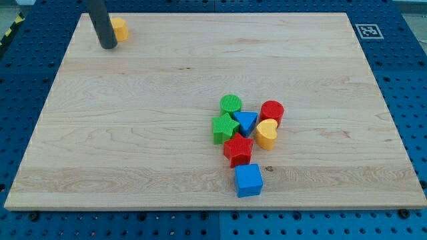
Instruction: Move your arm to the blue cube
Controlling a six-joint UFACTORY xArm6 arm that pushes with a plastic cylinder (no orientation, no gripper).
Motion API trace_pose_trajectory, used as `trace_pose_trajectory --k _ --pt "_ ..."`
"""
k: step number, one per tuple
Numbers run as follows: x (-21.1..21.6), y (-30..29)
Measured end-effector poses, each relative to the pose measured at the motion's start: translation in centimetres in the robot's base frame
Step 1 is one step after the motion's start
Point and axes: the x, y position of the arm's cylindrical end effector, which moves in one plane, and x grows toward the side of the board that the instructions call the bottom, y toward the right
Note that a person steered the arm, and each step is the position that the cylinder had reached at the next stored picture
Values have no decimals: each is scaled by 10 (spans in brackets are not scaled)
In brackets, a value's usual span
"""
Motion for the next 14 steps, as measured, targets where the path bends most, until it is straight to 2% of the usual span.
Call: trace_pose_trajectory --k 3,4,5,6,8,10,11,12,13,14 --pt "-22 1" --pt "29 17" --pt "128 62" --pt "192 92" --pt "196 92" --pt "200 118" --pt "176 126" --pt "123 133" --pt "94 186" --pt "102 276"
